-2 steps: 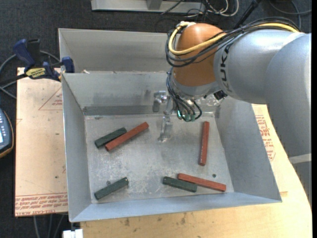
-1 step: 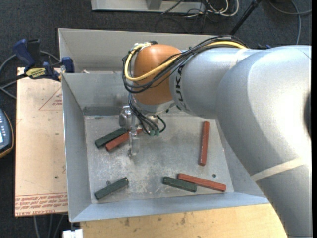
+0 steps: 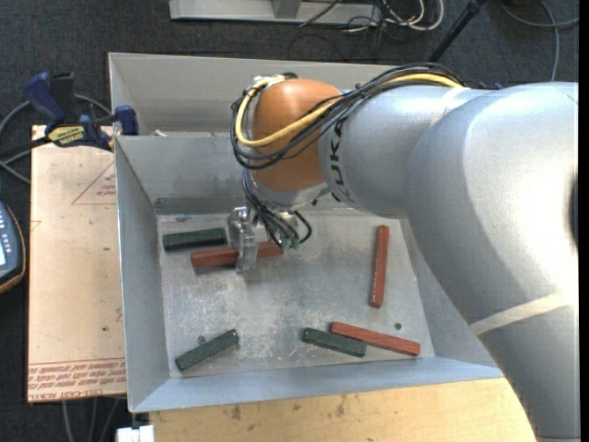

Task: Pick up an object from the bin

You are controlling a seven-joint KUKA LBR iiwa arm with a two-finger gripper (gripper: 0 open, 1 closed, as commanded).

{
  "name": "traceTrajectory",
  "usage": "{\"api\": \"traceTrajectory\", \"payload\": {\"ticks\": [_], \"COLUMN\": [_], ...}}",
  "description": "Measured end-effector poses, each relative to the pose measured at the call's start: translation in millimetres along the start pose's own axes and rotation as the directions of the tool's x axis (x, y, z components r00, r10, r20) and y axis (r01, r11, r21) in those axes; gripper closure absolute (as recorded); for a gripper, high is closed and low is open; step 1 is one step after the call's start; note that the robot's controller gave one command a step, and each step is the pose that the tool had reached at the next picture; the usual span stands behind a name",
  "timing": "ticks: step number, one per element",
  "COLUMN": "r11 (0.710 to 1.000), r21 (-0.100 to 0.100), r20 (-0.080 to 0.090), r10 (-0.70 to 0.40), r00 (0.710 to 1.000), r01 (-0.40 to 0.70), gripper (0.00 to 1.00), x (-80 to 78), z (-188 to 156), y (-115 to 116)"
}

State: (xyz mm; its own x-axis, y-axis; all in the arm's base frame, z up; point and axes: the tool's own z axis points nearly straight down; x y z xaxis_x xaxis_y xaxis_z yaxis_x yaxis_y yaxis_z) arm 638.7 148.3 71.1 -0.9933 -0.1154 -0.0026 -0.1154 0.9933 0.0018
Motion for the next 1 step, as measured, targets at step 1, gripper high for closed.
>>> {"api": "traceTrajectory", "payload": {"ticks": [1], "r11": [0.999], "r21": [-0.001], "r20": [0.009], "r10": [0.045], "r00": [0.999], "r01": [-0.045], "gripper": [1.0], "x": [23.5], "z": [-178.6], "y": [10.3]}}
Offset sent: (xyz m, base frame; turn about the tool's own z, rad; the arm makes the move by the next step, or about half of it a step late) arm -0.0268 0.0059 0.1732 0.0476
